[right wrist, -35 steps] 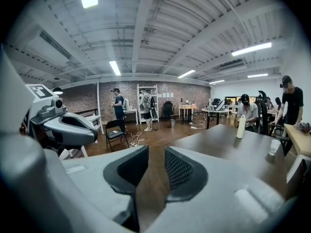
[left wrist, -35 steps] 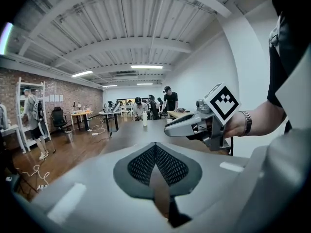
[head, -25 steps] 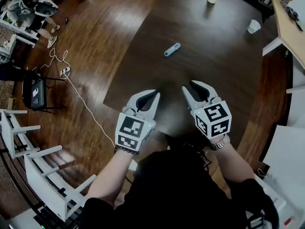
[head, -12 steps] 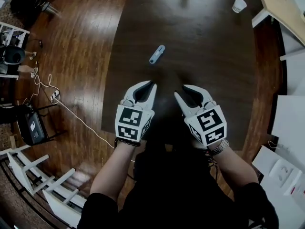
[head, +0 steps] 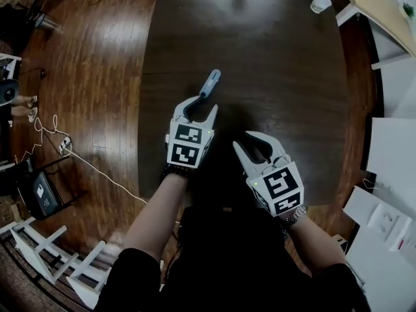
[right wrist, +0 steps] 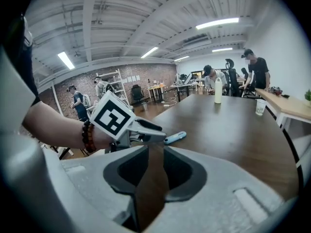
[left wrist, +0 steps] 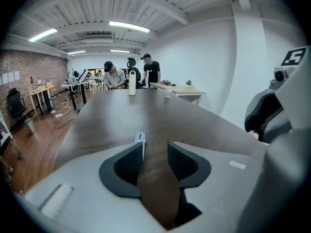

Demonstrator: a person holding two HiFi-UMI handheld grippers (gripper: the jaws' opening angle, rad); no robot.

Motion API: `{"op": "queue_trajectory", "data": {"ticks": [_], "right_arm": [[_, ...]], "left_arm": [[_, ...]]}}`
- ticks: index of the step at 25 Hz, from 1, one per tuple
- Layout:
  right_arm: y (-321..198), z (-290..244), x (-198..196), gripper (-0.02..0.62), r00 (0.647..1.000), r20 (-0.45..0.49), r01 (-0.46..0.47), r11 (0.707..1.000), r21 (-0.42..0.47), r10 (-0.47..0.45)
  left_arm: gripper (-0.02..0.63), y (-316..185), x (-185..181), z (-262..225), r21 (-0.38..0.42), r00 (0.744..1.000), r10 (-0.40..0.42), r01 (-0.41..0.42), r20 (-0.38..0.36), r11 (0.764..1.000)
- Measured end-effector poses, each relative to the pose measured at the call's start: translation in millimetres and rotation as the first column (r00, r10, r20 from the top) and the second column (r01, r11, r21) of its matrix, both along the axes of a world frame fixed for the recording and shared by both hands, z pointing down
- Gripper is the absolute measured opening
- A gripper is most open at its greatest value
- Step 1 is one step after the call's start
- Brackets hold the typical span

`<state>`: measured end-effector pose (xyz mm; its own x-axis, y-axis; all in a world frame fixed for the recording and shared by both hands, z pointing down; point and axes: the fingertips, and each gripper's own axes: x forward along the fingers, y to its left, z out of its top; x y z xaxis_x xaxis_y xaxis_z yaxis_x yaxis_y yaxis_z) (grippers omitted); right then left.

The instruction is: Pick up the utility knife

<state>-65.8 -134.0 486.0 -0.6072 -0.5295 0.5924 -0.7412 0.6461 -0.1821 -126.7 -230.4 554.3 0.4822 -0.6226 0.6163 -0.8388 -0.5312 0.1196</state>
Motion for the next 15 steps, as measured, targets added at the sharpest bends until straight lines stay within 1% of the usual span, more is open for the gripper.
{"op": "queue_trajectory", "data": {"ticks": [5,10,14,15], "right_arm": [[-1.8,14.7,2.0,0.087,1.0,0.0,-0.012,0.999,-0.038,0.012],[-7.2,22.9,8.5,0.087,1.0,0.003,-0.027,0.997,-0.065,0.027],[-15.3,24.4,15.7,0.087,0.999,0.007,-0.046,0.996,-0.073,0.046],[-17.4,24.4,17.7,0.087,0.999,0.01,-0.049,0.996,-0.074,0.05]], "left_arm": [[0.199,-35.0,-2.8,36.3,-0.024,0.997,0.005,-0.003,0.071,1.0],[0.21,-60.3,-1.7,60.3,-0.049,0.995,0.012,-0.007,0.103,0.999],[0.222,-67.0,3.0,76.1,-0.089,0.994,0.029,-0.019,0.11,0.996],[0.207,-68.4,3.2,77.7,-0.092,0.993,0.027,-0.017,0.114,0.996]]}}
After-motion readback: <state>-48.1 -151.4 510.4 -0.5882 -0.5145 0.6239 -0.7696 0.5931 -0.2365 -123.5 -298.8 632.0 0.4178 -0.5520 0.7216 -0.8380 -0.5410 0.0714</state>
